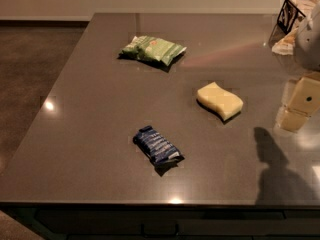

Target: Move green jalapeno chip bag near rxbar blueberry

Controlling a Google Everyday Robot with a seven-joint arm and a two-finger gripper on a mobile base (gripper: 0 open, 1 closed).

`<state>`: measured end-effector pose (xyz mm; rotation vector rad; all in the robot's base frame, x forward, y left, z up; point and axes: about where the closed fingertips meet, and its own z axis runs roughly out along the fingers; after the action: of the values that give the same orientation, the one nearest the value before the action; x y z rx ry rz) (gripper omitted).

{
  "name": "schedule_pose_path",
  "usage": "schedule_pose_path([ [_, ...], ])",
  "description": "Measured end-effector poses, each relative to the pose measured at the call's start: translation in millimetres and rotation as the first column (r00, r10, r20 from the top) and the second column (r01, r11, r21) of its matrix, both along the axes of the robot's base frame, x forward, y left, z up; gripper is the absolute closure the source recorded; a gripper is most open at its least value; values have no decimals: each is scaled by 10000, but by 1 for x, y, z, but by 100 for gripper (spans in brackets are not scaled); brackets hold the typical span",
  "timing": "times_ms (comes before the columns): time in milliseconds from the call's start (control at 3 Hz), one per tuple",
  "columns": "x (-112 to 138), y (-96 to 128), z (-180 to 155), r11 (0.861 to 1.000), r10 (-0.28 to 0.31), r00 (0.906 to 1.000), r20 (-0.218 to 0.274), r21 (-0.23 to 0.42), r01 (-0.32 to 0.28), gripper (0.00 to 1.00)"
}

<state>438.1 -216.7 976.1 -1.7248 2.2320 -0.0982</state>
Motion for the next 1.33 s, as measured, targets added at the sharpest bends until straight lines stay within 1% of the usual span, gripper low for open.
schedule_pose_path([
  [333,0,0,0,10000,-1,10000,2,1,1,0],
  [667,8,3,0,9995,-267,9996,-20,187,267,0],
  [1000,35,22,-5,9978,-475,9988,-85,449,478,0],
  [1333,81,53,-18,9943,-767,9969,-174,731,777,0],
])
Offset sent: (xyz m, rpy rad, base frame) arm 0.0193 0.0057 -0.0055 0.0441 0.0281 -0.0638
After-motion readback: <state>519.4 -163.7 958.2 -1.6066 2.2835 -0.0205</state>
